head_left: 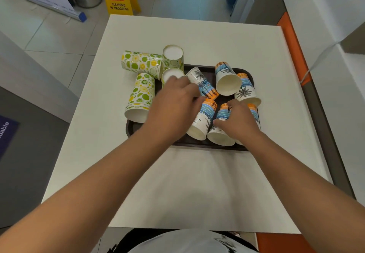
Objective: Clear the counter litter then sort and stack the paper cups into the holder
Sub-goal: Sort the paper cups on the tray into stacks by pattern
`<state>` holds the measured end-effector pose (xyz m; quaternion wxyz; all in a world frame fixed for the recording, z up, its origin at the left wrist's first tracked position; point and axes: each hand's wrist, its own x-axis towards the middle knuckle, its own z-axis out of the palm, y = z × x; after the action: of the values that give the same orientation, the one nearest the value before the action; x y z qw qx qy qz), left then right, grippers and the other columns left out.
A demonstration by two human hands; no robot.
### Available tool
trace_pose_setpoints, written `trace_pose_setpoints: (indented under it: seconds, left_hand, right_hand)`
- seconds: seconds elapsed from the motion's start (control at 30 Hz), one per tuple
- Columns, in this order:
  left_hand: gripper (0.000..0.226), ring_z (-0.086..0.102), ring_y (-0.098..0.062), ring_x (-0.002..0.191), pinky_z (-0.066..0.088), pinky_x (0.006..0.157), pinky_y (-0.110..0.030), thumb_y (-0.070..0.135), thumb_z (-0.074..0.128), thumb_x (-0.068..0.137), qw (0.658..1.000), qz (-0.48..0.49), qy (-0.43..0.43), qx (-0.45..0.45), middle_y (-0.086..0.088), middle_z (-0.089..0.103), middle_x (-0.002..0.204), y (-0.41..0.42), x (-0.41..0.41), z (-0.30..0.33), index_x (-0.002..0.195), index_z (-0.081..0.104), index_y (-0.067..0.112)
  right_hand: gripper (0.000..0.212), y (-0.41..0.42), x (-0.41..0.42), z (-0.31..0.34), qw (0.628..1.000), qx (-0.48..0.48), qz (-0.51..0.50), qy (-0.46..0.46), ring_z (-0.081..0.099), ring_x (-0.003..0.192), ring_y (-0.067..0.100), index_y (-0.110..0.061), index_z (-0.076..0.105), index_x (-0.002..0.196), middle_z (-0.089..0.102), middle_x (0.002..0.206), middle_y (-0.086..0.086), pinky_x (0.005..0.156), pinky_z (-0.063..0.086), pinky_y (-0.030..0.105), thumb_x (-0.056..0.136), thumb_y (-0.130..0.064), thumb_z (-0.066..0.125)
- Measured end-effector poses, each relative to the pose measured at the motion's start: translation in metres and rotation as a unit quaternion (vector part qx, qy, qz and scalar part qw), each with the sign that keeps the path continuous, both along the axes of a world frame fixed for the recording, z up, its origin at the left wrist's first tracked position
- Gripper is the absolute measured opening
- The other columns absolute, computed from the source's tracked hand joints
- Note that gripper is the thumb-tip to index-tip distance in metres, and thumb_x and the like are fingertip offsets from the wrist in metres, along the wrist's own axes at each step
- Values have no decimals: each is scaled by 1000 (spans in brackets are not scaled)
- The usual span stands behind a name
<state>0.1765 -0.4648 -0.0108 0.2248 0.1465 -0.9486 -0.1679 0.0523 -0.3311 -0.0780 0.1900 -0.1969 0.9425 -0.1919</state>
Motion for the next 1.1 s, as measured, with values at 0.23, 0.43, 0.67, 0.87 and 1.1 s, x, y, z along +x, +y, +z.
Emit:
trace_pose_setpoints:
  seconds: [0.23,0.43,0.67,0.87,1.1]
  left_hand:
    - [37,50,-28,120,41,93,-34,22,50,100,934,-13,-356,13,-14,48,132,33,-57,-43,131,41,3]
    - [71,51,-32,124,43,94,-37,33,63,91,901,72,-399,153,-16,52,135,30,-73,-70,141,27,-2]
    - [67,54,-30,118,45,90,-36,37,68,86,905,94,-364,199,-15,52,131,25,-69,-70,134,35,3]
    - [57,55,-28,112,47,90,-39,37,68,85,937,75,-241,241,-11,56,123,21,-49,-69,128,42,9]
    - [70,50,-19,125,44,101,-35,37,68,86,963,34,-49,262,-2,51,135,26,-27,-31,143,34,16]
  right_hand:
    - [88,3,-3,2,997,-48,-45,-34,51,116,28,-9,39,136,49,131,12,84,40,33,63,-26,86]
    - [80,10,-6,3,991,-90,-82,-49,56,112,27,-13,38,139,55,130,13,81,40,29,71,-14,80]
    - [60,7,-5,-4,998,-31,-27,-45,61,94,25,-13,48,121,63,109,8,75,50,36,72,-30,77]
    - [71,14,-11,7,993,-87,-52,-54,60,97,22,-14,41,129,60,106,3,75,43,30,71,-25,80]
    - [80,34,7,8,971,-224,-79,-29,59,90,4,-22,34,138,49,107,-12,71,47,22,73,-26,81]
